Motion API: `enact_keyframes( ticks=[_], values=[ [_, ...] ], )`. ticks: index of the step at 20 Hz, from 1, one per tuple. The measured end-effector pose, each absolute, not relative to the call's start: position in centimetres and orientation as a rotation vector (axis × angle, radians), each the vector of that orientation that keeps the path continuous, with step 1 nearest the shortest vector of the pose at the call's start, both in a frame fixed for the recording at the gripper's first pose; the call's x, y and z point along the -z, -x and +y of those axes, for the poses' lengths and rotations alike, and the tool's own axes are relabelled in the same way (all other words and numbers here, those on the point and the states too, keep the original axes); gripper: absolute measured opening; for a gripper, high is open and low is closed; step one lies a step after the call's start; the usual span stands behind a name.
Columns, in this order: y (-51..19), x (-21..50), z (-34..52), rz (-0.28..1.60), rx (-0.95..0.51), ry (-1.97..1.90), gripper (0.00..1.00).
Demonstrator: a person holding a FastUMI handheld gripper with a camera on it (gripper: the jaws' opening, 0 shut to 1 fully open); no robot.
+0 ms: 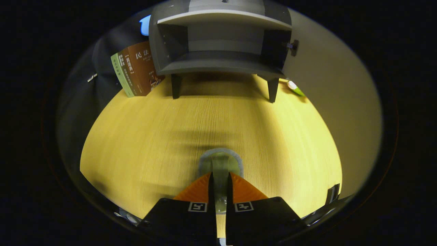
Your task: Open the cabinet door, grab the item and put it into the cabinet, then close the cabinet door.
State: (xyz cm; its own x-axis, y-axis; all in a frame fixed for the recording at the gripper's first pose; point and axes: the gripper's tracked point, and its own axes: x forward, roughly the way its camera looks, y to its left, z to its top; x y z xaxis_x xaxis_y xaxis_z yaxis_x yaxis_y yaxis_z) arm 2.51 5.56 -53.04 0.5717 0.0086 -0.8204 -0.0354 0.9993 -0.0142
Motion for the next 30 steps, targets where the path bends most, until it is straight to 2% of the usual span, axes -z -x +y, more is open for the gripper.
enact_keyframes(
  ticks=[8,16,23,30],
  values=[
    [-8.5,40.0,4.1,0.728,0.023,-0.001,0.14],
    [-15.9,25.7,4.1,0.437,-0.002,0.04,0.14],
    [-23.4,18.8,5.4,0.284,-0.038,0.054,0.14],
    [-32.3,15.9,5.9,0.217,-0.048,0.042,0.14]
  ],
)
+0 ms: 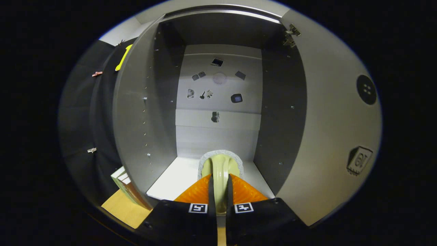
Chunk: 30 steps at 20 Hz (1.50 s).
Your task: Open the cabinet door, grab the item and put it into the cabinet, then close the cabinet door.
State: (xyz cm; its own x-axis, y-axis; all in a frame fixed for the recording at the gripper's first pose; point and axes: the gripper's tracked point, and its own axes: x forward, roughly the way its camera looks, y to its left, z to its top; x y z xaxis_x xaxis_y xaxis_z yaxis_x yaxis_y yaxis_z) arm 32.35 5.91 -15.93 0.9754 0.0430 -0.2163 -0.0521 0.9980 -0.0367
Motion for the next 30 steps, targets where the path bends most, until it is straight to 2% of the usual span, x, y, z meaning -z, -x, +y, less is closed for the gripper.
enact_keyframes(
  ticks=[10,18,21,30],
  values=[
    [-42.6,20.4,6.6,0.315,-0.014,0.023,0.14],
    [-45.8,24.7,6.5,0.411,-0.022,0.088,0.15],
    [-46.3,26.1,6.6,0.448,-0.034,0.067,0.22],
    [-47.5,26.7,7.6,0.436,-0.076,0.036,0.29]
  ],
)
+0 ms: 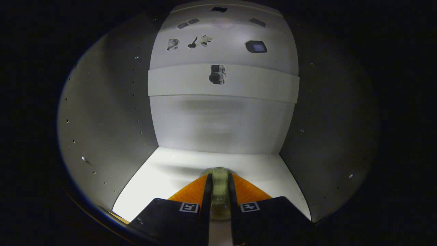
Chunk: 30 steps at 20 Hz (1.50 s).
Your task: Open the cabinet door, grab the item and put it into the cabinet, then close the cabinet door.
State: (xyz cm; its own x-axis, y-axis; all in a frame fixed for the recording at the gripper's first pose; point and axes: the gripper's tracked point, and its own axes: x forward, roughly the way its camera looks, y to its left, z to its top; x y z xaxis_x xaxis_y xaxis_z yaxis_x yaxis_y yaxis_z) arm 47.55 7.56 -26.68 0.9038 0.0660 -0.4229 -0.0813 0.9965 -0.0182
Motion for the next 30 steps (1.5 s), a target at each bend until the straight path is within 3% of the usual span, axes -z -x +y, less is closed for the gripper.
enact_keyframes(
  ticks=[5,10,12,13,15,30],
  values=[
    [-47.1,24.1,8.5,0.365,-0.111,0.01,0.63],
    [-44.4,19.2,8.7,0.251,-0.111,0.003,0.69],
    [-42.7,17.3,8.7,0.215,-0.109,0.007,0.81],
    [-41.7,16.4,8.8,0.197,-0.11,0.007,0.92],
    [-39.6,14.8,8.7,0.165,-0.099,0.015,0.98],
    [-16.0,6.0,9.7,0.067,-0.12,-0.013,0.98]
  ],
)
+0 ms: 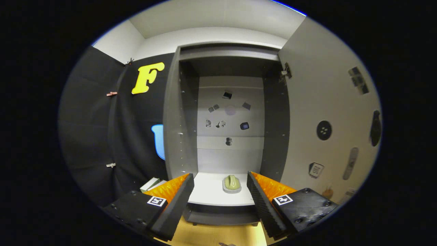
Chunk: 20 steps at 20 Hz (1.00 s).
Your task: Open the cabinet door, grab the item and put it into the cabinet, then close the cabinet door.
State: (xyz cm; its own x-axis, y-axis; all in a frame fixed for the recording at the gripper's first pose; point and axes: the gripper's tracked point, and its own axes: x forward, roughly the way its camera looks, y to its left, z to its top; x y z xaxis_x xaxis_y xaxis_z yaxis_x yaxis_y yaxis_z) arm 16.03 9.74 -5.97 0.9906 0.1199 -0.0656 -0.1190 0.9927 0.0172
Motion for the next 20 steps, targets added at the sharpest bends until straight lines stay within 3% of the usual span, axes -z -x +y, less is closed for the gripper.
enact_keyframes(
  ticks=[12,20],
  values=[
    [1.9,5.4,1.8,0.095,-0.076,0.078,0.98],
    [6.7,3.8,-9.5,0.068,0.022,-0.008,0.98]
  ],
)
